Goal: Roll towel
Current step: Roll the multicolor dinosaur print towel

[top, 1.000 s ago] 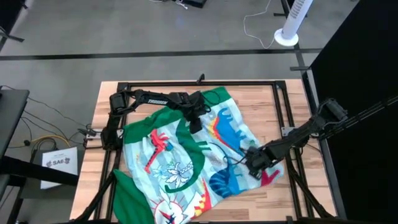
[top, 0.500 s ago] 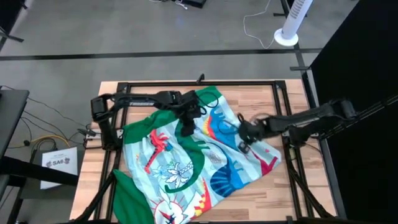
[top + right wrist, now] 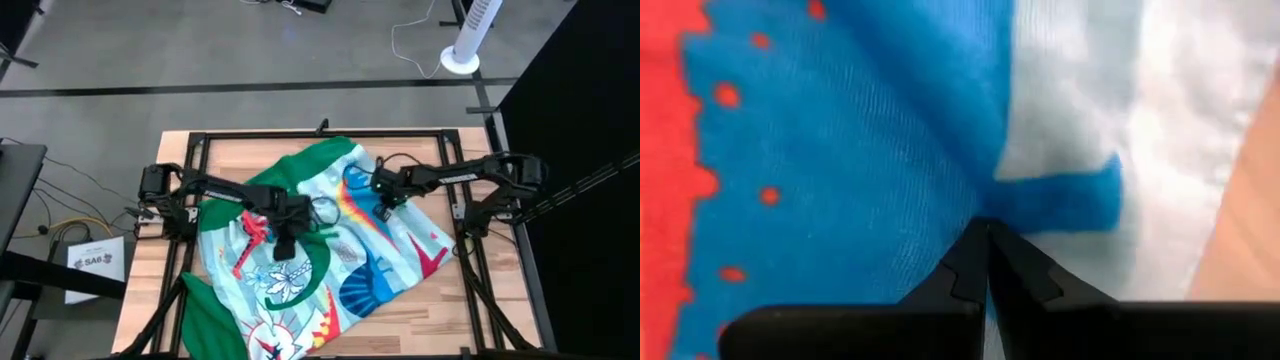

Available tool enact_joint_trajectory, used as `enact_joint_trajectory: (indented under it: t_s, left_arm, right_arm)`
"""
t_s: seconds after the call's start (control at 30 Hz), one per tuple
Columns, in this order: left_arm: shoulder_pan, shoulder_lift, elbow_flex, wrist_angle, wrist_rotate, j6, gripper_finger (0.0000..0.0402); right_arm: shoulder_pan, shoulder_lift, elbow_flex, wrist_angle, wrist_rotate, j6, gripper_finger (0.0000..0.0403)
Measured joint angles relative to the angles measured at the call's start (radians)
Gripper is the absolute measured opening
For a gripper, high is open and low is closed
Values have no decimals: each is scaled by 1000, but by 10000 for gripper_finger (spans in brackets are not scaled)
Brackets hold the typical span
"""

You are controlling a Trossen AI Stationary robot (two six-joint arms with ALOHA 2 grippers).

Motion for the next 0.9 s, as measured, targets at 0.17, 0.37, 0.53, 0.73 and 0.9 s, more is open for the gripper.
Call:
enact_joint_trajectory:
  t_s: [0.17, 0.37, 0.53, 0.73, 0.9]
  left_arm:
    - [9, -9, -144, 155, 20, -65, 4]
    - [23, -11, -202, 181, 50, -45, 4]
    - [22, -10, -205, 121, 99, -21, 4]
    - [29, -11, -205, 109, 119, -40, 4]
    - [32, -10, -205, 92, 133, -40, 4]
  right_arm:
    - [-9, -184, 21, -160, 64, 110, 0]
    - [61, -222, -31, -130, 15, 213, 0]
    - [170, -65, -85, 95, -35, 292, 0]
    - [330, 70, -6, 377, -271, 167, 0]
    - [313, 107, 23, 125, -12, 399, 0]
